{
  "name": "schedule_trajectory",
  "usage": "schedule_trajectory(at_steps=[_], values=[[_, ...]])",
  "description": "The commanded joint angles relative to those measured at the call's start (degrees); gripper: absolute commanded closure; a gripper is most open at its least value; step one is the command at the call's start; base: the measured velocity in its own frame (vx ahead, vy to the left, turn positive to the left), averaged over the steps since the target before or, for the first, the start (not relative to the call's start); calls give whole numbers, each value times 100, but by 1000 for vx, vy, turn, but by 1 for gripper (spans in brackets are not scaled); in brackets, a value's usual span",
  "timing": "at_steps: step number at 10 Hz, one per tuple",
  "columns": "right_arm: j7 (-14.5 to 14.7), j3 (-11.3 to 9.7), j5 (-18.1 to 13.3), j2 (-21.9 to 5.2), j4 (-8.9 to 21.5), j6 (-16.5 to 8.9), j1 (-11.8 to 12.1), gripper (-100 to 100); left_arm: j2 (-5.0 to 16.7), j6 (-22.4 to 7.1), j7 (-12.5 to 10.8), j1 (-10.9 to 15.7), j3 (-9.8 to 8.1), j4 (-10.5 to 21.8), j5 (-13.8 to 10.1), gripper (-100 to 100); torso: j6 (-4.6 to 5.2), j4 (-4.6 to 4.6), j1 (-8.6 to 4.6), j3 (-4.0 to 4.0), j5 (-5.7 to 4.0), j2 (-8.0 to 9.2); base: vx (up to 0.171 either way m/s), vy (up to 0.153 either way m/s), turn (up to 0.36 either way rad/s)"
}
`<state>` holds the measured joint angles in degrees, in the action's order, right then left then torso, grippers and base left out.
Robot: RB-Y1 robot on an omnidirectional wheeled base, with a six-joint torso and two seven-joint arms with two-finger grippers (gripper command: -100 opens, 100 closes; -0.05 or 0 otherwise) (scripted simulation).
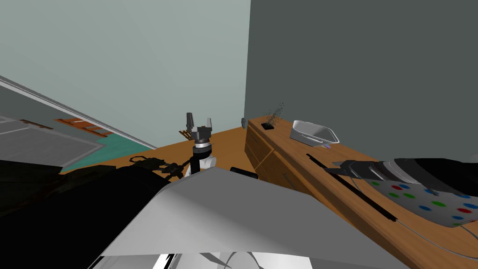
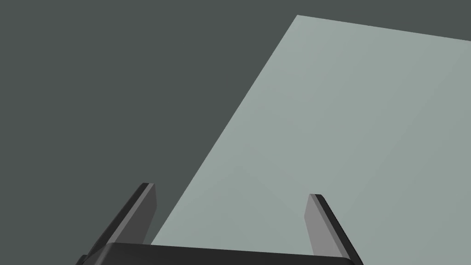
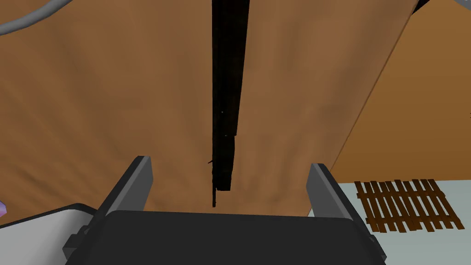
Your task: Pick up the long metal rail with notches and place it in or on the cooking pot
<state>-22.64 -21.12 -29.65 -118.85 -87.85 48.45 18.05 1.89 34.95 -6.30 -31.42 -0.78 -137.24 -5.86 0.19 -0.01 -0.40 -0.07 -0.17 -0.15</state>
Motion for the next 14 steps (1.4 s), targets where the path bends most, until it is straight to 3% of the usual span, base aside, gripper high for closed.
schedule_trajectory(at_steps=[1, 2, 4, 5, 6, 10, 11, 12, 14], values=[[0, 0, 0, 0, 0, 0, 0, 0, 0, 0, 0, 0, 0, 0, 0, 0, 0, 0, 0, 0, 0, 0, -3, -11, -1], [83, -43, -69, 160, 60, -102, 61, -100, 0, 0, 0, 0, 0, 0, 0, 0, -1, -1, 18, -2, 6, -4, 9, 30, 77], [139, -73, -114, 266, 99, -171, 101, -100, -1, 0, 0, 0, 1, 0, 0, 0, -3, -4, 51, -10, 13, -16, 27, 66, 50], [69, 22, -164, 276, 131, -103, 128, -100, -1, 0, 0, 0, 1, -1, 0, 0, -1, -5, 51, -11, 15, -17, 10, 19, -5], [90, 6, -157, 277, 129, -117, 125, 100, -1, 0, 0, 0, 1, -1, 0, 0, -2, -4, 41, -8, 13, -13, 0, 0, 0], [88, 16, -158, 265, 144, -127, 117, 100, 0, 0, 0, 0, 0, 0, 0, 0, -2, -8, 35, -7, -1, -6, 0, 0, 0], [88, 16, -158, 265, 144, -127, 117, 0, 0, 0, 0, 0, 0, 0, 0, 0, -2, -8, 35, -7, -1, -6, 0, 0, 0], [55, -29, -46, 107, 40, -68, 41, 100, 0, 0, 0, 0, 0, 0, 0, 0, -2, -8, 35, -7, -1, -6, -27, -43, -73], [49, 0, -49, 96, 66, -32, 36, 100, 0, 0, 0, 0, 0, 0, 0, 0, 2, -3, 16, 3, -2, 10, -22, -46, -45]])
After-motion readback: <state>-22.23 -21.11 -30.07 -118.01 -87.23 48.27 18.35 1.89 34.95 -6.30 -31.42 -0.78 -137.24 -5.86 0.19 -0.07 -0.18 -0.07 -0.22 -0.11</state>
